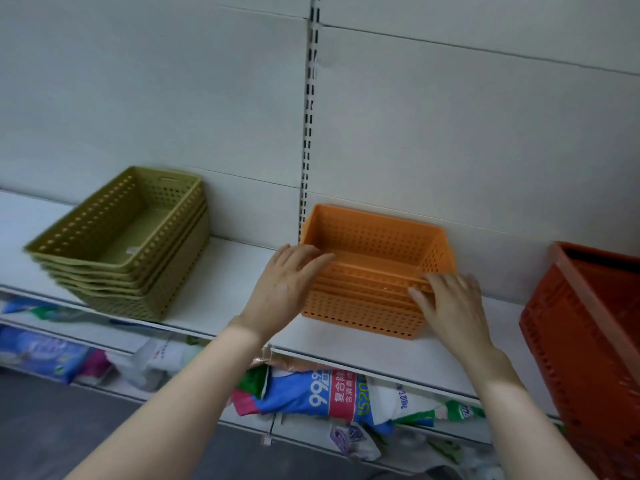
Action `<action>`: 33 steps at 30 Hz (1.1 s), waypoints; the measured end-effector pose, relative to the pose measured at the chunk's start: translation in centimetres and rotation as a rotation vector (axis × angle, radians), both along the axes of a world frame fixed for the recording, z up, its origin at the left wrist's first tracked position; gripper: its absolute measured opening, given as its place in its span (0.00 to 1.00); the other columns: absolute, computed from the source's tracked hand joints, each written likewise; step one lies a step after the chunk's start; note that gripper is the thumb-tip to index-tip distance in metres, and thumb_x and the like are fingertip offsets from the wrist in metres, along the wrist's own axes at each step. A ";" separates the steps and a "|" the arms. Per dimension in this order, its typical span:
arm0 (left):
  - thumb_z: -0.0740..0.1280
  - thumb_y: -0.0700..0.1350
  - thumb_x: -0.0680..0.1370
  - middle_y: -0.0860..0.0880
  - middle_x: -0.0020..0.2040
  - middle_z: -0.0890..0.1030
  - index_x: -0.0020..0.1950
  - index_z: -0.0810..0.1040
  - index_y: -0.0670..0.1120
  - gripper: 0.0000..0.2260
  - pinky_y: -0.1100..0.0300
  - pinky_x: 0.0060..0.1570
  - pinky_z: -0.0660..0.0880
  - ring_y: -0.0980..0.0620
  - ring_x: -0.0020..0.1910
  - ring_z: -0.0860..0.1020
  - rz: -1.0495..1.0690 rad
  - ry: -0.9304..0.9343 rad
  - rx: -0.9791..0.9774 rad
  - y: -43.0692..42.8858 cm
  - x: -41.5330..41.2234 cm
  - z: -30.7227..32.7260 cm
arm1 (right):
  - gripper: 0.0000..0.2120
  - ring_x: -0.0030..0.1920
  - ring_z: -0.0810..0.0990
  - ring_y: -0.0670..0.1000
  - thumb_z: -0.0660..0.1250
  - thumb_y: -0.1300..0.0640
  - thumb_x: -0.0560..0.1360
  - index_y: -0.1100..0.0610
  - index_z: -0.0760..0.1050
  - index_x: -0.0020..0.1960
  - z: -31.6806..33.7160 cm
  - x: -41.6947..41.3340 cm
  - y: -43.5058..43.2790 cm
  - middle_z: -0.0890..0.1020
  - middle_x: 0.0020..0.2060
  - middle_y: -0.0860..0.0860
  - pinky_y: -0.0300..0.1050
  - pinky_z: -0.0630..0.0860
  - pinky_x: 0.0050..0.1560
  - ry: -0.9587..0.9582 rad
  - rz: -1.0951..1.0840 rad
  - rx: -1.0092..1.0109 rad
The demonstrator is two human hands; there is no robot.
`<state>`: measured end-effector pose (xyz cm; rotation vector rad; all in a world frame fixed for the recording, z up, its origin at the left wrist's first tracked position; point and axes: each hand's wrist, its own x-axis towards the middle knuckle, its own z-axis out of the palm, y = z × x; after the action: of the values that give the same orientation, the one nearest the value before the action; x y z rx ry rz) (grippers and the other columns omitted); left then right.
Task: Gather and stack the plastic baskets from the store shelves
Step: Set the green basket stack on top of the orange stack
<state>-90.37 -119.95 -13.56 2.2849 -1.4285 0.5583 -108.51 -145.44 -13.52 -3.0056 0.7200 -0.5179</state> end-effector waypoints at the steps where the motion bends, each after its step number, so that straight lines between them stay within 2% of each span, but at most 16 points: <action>1: 0.69 0.38 0.74 0.43 0.64 0.76 0.70 0.71 0.47 0.24 0.44 0.66 0.68 0.42 0.64 0.73 0.062 -0.002 -0.059 1.8 0.4 0.1 | 0.23 0.57 0.77 0.60 0.56 0.39 0.79 0.56 0.78 0.57 0.3 0.3 0.5 0.83 0.53 0.56 0.62 0.67 0.64 -0.025 -0.009 0.003; 5: 0.69 0.38 0.72 0.40 0.64 0.76 0.69 0.73 0.45 0.25 0.40 0.70 0.63 0.38 0.67 0.71 0.429 -0.040 -0.156 10.3 3.9 0.8 | 0.20 0.66 0.73 0.63 0.58 0.48 0.80 0.61 0.77 0.61 2.5 4.0 5.5 0.81 0.58 0.60 0.64 0.64 0.70 -0.303 0.054 0.012; 7: 0.70 0.40 0.72 0.39 0.65 0.75 0.71 0.71 0.44 0.27 0.39 0.71 0.60 0.36 0.68 0.69 0.609 -0.023 -0.088 14.6 6.3 1.3 | 0.17 0.67 0.72 0.62 0.59 0.52 0.80 0.62 0.76 0.62 3.2 7.2 9.4 0.80 0.58 0.61 0.64 0.66 0.69 -0.409 0.135 0.038; 10: 0.67 0.50 0.75 0.41 0.67 0.74 0.72 0.68 0.45 0.26 0.38 0.73 0.54 0.39 0.70 0.67 0.806 0.179 0.096 19.2 9.6 1.6 | 0.15 0.65 0.73 0.60 0.60 0.57 0.80 0.62 0.76 0.62 3.3 13.1 15.6 0.80 0.59 0.60 0.60 0.68 0.69 -0.438 0.281 0.082; 11: 0.65 0.53 0.77 0.44 0.66 0.76 0.70 0.70 0.47 0.23 0.37 0.73 0.52 0.40 0.69 0.68 0.818 0.234 0.181 20.0 10.2 1.3 | 0.14 0.63 0.74 0.59 0.60 0.57 0.80 0.62 0.76 0.62 3.1 15.0 17.6 0.80 0.58 0.60 0.57 0.68 0.68 -0.425 0.332 0.099; 13: 0.64 0.54 0.77 0.47 0.55 0.82 0.57 0.77 0.49 0.13 0.34 0.71 0.51 0.41 0.62 0.74 0.749 0.242 0.256 21.3 11.0 0.4 | 0.14 0.61 0.76 0.58 0.61 0.57 0.80 0.61 0.76 0.62 2.6 18.8 20.9 0.80 0.57 0.58 0.51 0.69 0.65 -0.375 0.421 0.155; 15: 0.66 0.51 0.75 0.48 0.43 0.82 0.45 0.78 0.47 0.08 0.31 0.69 0.54 0.41 0.52 0.77 0.635 0.215 0.189 22.5 11.4 -0.4 | 0.16 0.61 0.76 0.57 0.61 0.55 0.80 0.60 0.75 0.64 2.2 22.1 23.7 0.80 0.59 0.56 0.50 0.71 0.64 -0.287 0.458 0.238; 18: 0.64 0.52 0.74 0.51 0.39 0.79 0.42 0.77 0.48 0.09 0.32 0.67 0.58 0.44 0.48 0.76 0.487 0.135 0.040 25.4 12.4 -1.4 | 0.21 0.65 0.74 0.59 0.57 0.51 0.81 0.59 0.69 0.70 1.8 26.1 26.3 0.76 0.65 0.58 0.50 0.69 0.66 -0.169 0.430 0.368; 20: 0.63 0.54 0.74 0.50 0.44 0.80 0.45 0.79 0.49 0.10 0.35 0.69 0.58 0.45 0.56 0.75 0.398 0.114 0.000 28.2 13.4 -1.9 | 0.24 0.70 0.70 0.59 0.57 0.50 0.82 0.59 0.63 0.75 1.7 27.9 27.3 0.71 0.71 0.59 0.51 0.66 0.69 -0.136 0.356 0.487; 22: 0.63 0.54 0.74 0.46 0.55 0.79 0.49 0.81 0.48 0.13 0.37 0.71 0.58 0.40 0.67 0.71 0.351 0.164 -0.009 31.2 14.6 -2.1 | 0.29 0.73 0.66 0.59 0.59 0.49 0.82 0.59 0.57 0.78 1.3 29.2 27.8 0.67 0.74 0.60 0.52 0.65 0.71 -0.139 0.269 0.612; 24: 0.64 0.52 0.76 0.41 0.68 0.72 0.55 0.80 0.47 0.13 0.38 0.71 0.60 0.36 0.74 0.62 0.372 0.251 -0.073 33.5 15.7 -2.7 | 0.31 0.73 0.68 0.58 0.60 0.46 0.81 0.57 0.55 0.79 0.8 29.6 28.2 0.67 0.74 0.58 0.51 0.67 0.69 -0.139 0.170 0.802; 25: 0.65 0.49 0.77 0.41 0.72 0.67 0.59 0.78 0.47 0.13 0.37 0.70 0.63 0.36 0.75 0.60 0.413 0.321 -0.134 34.2 15.9 -2.7 | 0.31 0.71 0.70 0.57 0.61 0.44 0.80 0.55 0.57 0.78 0.5 29.6 28.5 0.69 0.72 0.57 0.49 0.69 0.65 -0.130 0.123 0.914; 27: 0.65 0.46 0.79 0.44 0.78 0.56 0.69 0.70 0.50 0.19 0.39 0.66 0.69 0.39 0.73 0.65 0.519 0.504 -0.277 35.2 16.2 -3.2 | 0.26 0.67 0.74 0.55 0.60 0.40 0.79 0.54 0.67 0.71 -0.4 29.5 29.0 0.75 0.66 0.53 0.46 0.69 0.60 -0.093 0.082 1.058; 29: 0.64 0.48 0.79 0.48 0.80 0.52 0.78 0.55 0.54 0.29 0.47 0.67 0.69 0.50 0.71 0.67 0.571 0.720 -0.374 35.5 16.3 -3.8 | 0.20 0.65 0.75 0.54 0.59 0.37 0.79 0.49 0.71 0.64 -1.2 29.4 29.4 0.78 0.60 0.48 0.51 0.71 0.62 -0.076 0.078 1.145; 31: 0.64 0.50 0.79 0.49 0.78 0.61 0.79 0.46 0.53 0.35 0.55 0.66 0.69 0.56 0.69 0.69 0.537 0.841 -0.400 35.4 16.3 -4.5 | 0.17 0.65 0.74 0.51 0.59 0.37 0.78 0.43 0.70 0.63 -1.6 29.5 29.7 0.77 0.59 0.43 0.54 0.69 0.69 -0.115 0.087 1.252; 33: 0.65 0.46 0.79 0.50 0.71 0.71 0.78 0.54 0.50 0.31 0.59 0.63 0.72 0.58 0.64 0.72 0.478 0.838 -0.409 34.9 16.3 -4.8 | 0.16 0.66 0.73 0.49 0.59 0.40 0.80 0.42 0.68 0.66 -1.6 29.7 30.0 0.76 0.62 0.44 0.54 0.67 0.72 -0.151 0.098 1.316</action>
<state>-74.04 -85.06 -18.41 2.1016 -0.3381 -0.0248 -78.81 -115.43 -15.12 -1.7338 0.5485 -0.1309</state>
